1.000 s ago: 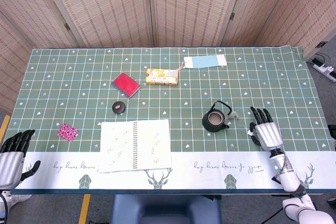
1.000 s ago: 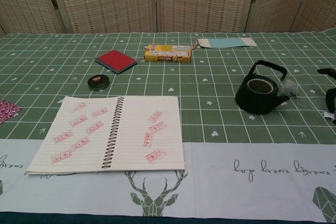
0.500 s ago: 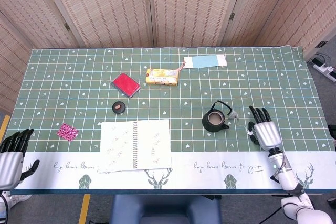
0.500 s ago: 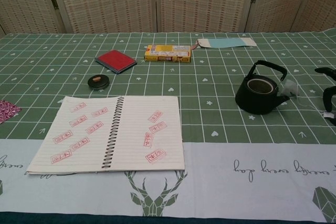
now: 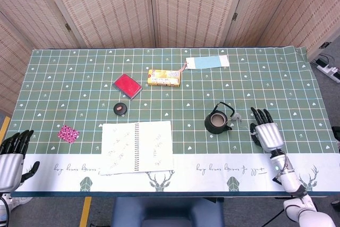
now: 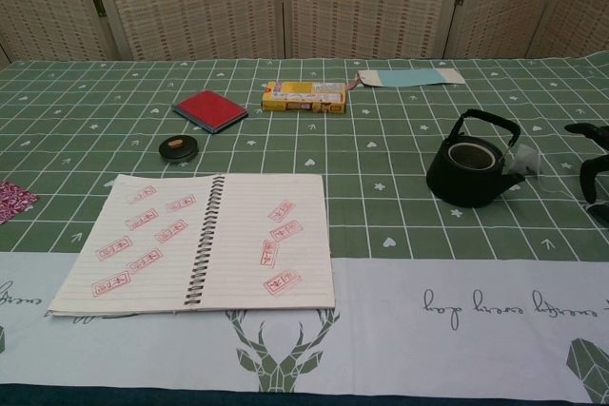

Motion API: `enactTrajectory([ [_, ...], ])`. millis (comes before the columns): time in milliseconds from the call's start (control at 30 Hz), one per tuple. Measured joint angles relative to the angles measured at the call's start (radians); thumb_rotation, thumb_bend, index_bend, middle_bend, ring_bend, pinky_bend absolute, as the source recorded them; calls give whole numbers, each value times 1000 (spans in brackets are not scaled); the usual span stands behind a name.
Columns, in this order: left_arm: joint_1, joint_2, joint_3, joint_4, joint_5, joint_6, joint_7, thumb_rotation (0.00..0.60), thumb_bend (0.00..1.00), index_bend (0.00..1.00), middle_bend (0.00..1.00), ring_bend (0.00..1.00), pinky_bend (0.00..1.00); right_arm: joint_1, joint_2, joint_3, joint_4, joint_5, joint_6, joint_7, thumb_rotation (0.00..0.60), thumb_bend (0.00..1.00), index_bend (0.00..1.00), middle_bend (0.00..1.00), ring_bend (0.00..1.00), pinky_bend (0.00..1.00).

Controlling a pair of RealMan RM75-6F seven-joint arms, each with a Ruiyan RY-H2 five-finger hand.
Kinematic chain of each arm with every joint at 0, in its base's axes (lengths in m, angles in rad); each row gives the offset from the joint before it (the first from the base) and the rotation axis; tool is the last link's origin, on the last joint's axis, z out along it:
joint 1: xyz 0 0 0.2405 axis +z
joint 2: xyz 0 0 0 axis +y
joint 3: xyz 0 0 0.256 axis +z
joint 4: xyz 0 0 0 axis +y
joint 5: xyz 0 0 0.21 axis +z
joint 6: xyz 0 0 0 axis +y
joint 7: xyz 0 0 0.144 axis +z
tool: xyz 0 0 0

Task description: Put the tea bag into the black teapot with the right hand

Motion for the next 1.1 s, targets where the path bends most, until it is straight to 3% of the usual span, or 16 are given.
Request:
enactTrajectory([
  [433,2,-4,0,8,10,10,2,600,284,0,56,65,119,5,-2,2,10,3,9,6,600,473,654,72,0,0],
  [767,3,-4,0,10,13,13,-6,600,284,0,56,65,119,12,21,10,-18,1,74,17,600,475,667,87,0,0],
  [900,2,-3,-3,10,7,7,-11,600,284,0,56,65,119,21,59,19,-85,-7,147,2,600,475,667,87,0,0],
  [1100,-1,-3,-10,12,-12,-4,-12,600,284,0,56,66,119,38,154,33,-297,-24,224,-95,600,474,667,88,0,0],
])
